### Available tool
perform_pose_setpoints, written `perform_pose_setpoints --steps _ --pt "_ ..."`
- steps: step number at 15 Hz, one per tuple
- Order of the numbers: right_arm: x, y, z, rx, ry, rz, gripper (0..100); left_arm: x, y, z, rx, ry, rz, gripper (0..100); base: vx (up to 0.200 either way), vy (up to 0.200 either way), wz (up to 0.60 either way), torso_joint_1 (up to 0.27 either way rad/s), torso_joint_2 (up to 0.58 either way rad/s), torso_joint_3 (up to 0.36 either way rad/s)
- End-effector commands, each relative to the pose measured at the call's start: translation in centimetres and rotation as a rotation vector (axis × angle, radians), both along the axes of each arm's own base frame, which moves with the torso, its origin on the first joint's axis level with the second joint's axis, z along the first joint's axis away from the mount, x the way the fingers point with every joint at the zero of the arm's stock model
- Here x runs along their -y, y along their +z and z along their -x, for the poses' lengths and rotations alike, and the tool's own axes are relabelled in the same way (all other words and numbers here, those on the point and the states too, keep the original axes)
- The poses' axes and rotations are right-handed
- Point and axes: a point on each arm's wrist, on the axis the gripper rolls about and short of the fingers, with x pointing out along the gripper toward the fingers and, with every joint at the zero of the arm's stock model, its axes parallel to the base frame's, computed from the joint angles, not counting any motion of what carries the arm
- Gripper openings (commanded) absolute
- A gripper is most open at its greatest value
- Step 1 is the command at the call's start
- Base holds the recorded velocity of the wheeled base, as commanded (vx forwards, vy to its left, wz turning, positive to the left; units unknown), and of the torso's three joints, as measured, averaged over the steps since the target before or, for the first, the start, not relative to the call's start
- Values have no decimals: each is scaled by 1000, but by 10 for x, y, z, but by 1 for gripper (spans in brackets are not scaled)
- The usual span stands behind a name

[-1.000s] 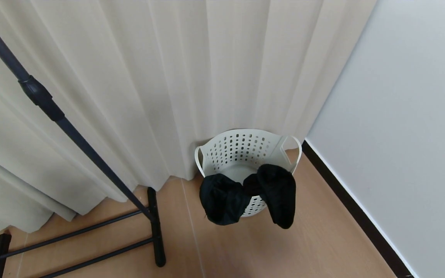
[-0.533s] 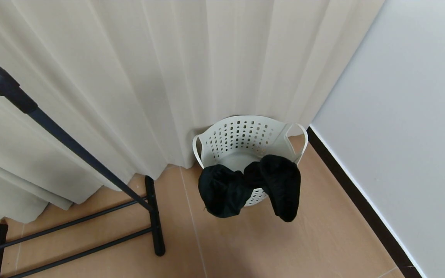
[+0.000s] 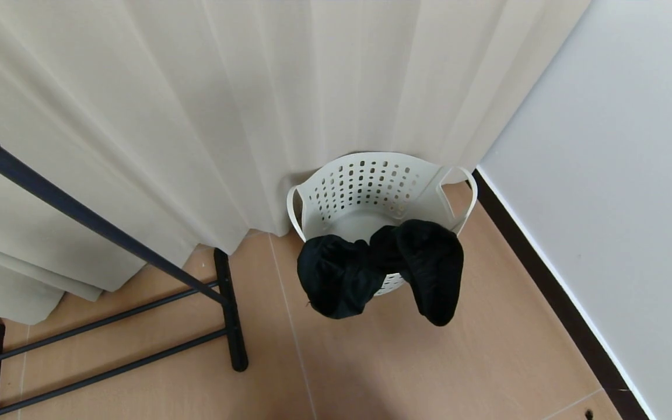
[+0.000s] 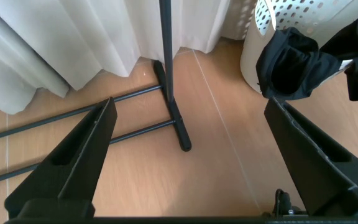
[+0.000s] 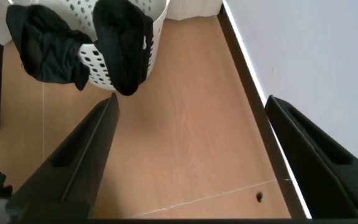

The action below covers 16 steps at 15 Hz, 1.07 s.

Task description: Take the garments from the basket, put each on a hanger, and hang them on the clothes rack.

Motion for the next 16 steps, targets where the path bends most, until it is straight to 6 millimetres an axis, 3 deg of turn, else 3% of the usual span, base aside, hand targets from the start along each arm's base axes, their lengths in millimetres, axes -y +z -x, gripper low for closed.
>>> perform_pose_setpoints --steps 1,4,8,12,13,14,16 --pt "0 4 -11 -131 93 85 100 0 0 0 2 2 -2 100 0 0 0 0 0 0" --pt "-5 26 -38 -310 247 157 100 0 0 0 2 2 1 100 0 0 0 0 0 0" --pt "-29 78 -108 -389 390 247 100 0 0 0 2 2 1 100 0 0 0 0 0 0" --pt "-63 106 -211 -398 431 416 100 0 0 0 4 2 1 100 0 0 0 0 0 0" --pt "-67 109 -224 -391 431 442 100 0 0 0 4 2 1 100 0 0 0 0 0 0" --pt "-77 113 -260 -383 425 520 100 0 0 0 4 2 1 100 0 0 0 0 0 0" --pt "-90 113 -299 -368 434 585 100 0 0 0 2 2 1 100 0 0 0 0 0 0"
